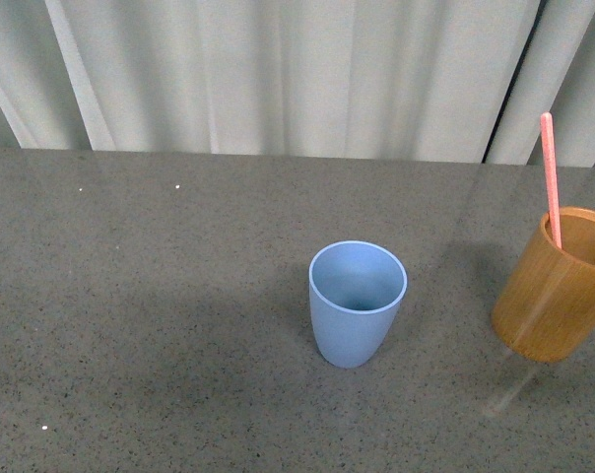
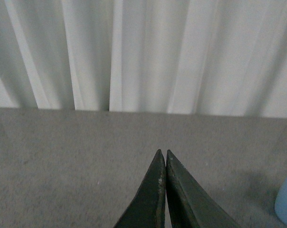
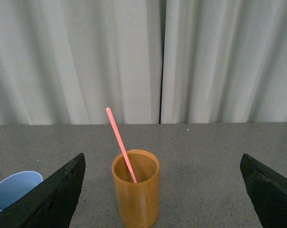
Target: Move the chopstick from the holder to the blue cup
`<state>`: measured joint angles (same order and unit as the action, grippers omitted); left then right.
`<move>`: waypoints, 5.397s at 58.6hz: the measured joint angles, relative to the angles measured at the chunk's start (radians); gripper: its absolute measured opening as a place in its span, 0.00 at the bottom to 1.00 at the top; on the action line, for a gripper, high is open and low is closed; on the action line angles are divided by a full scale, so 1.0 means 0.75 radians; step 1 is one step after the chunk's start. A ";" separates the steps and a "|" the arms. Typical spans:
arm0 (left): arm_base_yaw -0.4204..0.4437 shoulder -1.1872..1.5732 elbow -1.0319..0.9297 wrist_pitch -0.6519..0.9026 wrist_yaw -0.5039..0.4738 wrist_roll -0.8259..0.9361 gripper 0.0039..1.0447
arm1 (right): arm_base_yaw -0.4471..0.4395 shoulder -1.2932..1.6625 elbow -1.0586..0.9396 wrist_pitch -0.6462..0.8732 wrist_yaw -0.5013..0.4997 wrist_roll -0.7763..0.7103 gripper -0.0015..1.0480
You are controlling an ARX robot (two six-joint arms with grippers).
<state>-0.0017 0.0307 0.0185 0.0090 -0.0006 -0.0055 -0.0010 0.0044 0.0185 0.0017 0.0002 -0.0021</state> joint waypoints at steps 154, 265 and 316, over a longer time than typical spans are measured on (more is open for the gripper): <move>0.000 -0.037 0.000 -0.011 0.001 0.002 0.94 | 0.144 2.372 0.830 1.020 -0.150 -0.199 0.90; 0.000 -0.037 0.000 -0.011 0.001 0.002 0.94 | 0.754 1.858 0.819 0.988 0.083 -0.119 0.02; -0.001 -0.037 0.000 -0.011 0.001 0.002 0.94 | 0.739 2.354 0.867 1.283 0.081 -0.124 0.02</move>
<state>-0.0021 0.0032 0.0185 0.0006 -0.0002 -0.0040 0.5533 1.7702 0.6685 0.9638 0.0608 -0.0948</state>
